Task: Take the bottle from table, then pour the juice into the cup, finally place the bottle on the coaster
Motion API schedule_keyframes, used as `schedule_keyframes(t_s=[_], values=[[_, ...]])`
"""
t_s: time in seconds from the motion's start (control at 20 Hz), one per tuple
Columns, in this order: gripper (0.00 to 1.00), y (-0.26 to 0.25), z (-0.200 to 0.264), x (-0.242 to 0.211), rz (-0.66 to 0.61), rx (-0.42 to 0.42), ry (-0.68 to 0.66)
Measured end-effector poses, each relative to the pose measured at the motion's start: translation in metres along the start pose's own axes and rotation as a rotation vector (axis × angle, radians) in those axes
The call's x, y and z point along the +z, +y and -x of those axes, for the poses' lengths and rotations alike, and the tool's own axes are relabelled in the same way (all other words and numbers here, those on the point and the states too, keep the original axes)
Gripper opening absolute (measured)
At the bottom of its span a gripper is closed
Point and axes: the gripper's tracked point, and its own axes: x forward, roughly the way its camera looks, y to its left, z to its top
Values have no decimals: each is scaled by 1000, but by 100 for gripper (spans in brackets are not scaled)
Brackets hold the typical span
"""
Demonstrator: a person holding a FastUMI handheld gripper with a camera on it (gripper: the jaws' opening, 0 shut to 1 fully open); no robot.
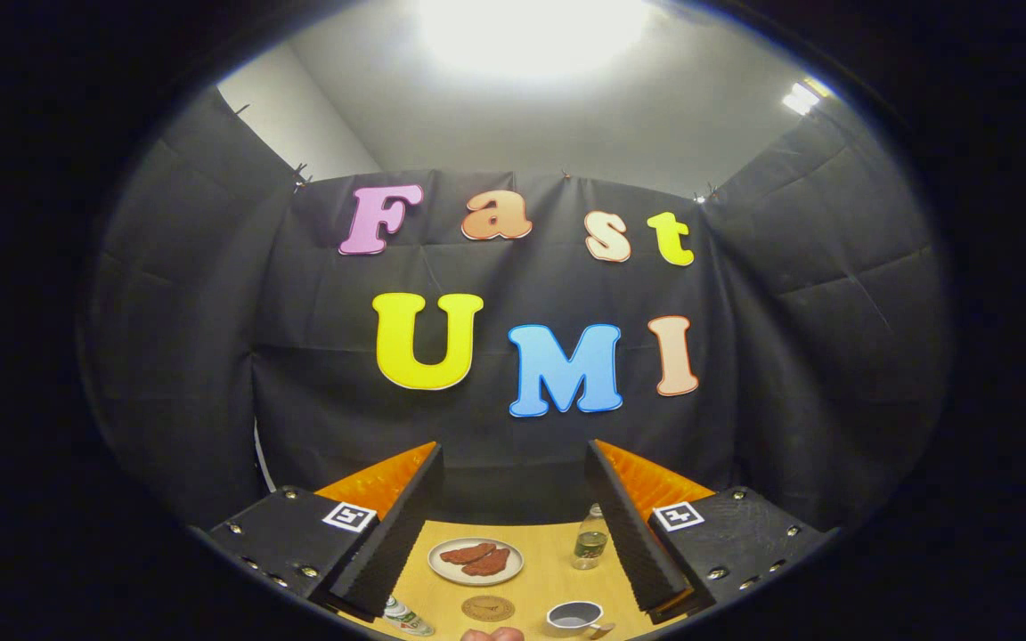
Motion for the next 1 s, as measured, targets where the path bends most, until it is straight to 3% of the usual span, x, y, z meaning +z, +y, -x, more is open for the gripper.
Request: schedule_keyframes(t_s=[0.25,0.7,1.0], values=[[98,26,22,-54,61,47,34],[97,106,45,-175,141,234,161],[97,125,42,-255,181,283,251]])
